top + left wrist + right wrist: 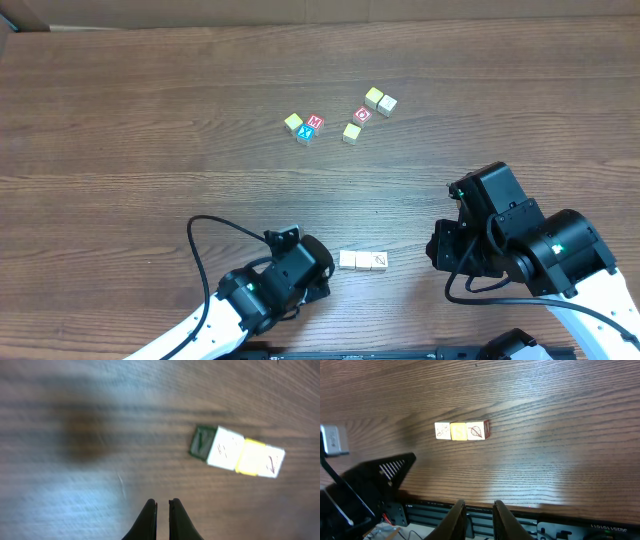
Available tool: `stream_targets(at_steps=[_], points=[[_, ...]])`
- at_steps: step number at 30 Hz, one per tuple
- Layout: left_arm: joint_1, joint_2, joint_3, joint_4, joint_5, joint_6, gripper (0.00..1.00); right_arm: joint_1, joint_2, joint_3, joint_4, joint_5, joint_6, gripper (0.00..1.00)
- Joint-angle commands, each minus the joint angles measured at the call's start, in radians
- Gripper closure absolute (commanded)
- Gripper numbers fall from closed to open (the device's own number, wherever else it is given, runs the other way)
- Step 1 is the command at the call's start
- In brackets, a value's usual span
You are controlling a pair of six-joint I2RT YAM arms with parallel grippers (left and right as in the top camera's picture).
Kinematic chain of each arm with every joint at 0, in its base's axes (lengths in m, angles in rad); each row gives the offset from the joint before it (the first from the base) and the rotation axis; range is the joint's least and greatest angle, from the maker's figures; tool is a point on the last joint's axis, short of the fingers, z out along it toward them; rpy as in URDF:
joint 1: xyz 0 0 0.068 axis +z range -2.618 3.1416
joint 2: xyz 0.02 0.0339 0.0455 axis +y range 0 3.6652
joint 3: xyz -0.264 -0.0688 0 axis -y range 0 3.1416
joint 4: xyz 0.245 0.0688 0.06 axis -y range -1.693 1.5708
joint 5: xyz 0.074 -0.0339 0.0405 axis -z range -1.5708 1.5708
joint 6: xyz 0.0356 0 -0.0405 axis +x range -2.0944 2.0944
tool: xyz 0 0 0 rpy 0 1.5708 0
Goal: Flip 3 blocks
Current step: 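Move the right gripper left to the right end of the block row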
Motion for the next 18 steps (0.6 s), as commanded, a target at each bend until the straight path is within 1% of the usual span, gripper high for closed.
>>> stream_targets(at_steps=[1,6,10,15,17,18], points=[[0.049,0.023,-0.002,-0.001,-0.038,0.142,0.96,-0.006,-0.002,0.025,0.006,-0.007,-0.024,0.80],[0.098,0.099,-0.002,0.055,-0.019,0.274,0.96,-0.006,-0.002,-0.026,0.009,-0.007,-0.027,0.80],[0.129,0.142,-0.002,0.063,-0.010,0.317,0.96,-0.006,-0.002,-0.112,0.033,-0.008,-0.027,0.82],[0.144,0.148,-0.002,0.101,0.018,0.474,0.96,-0.003,0.002,-0.241,0.118,-0.038,-0.040,0.86],[0.144,0.148,-0.002,0.105,0.017,0.497,0.96,0.012,0.005,-0.289,0.164,-0.066,-0.039,0.87],[0.144,0.150,-0.002,0.104,0.017,0.497,0.96,0.018,0.010,-0.307,0.178,-0.077,-0.008,0.87]])
